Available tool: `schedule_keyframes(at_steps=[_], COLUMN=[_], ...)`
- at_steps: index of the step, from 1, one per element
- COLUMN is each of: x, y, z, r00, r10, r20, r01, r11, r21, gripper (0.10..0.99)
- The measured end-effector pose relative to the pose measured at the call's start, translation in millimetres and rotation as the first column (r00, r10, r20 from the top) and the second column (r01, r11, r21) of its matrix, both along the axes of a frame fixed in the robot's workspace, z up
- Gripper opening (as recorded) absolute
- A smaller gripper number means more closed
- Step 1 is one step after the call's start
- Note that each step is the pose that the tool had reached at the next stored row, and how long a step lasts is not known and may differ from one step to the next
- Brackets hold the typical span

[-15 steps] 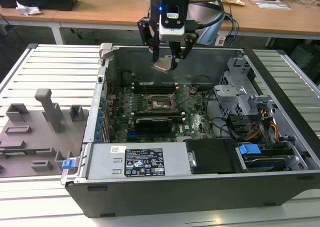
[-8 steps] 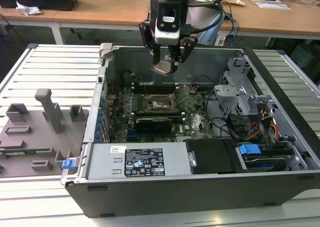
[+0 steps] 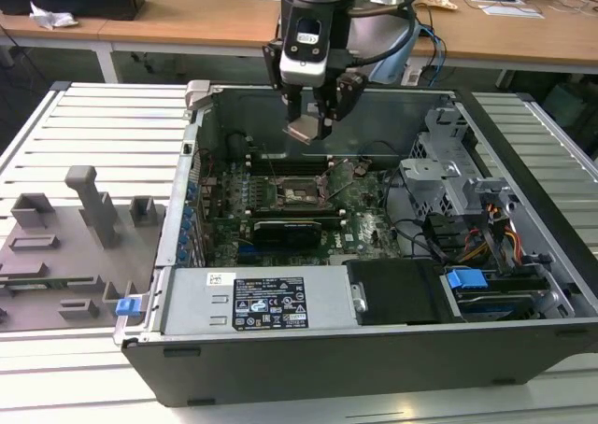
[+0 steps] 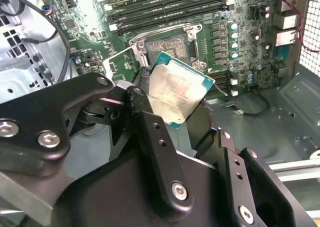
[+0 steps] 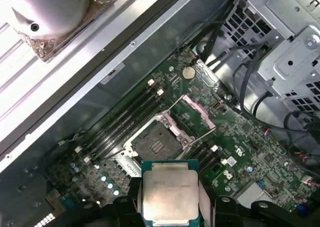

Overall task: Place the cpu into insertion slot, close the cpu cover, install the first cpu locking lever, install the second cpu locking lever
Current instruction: 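Place the cpu into insertion slot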

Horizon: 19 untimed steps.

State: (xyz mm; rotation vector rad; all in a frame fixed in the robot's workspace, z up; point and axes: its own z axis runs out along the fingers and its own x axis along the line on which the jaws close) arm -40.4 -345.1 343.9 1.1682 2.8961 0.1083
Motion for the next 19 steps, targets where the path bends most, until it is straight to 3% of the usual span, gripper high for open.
schedule_keyframes(at_steps=[4,19], x=[0.0,0.0], y=[0.0,0.0], z=[-0.5,-1.5], r00=[0.9992,0.9942], r10=[-0.040,-0.108], r20=[0.0000,0.0001], r01=[0.040,0.108], r11=[0.9992,0.9942], r21=[0.000,0.000], gripper=[0.537,0.537])
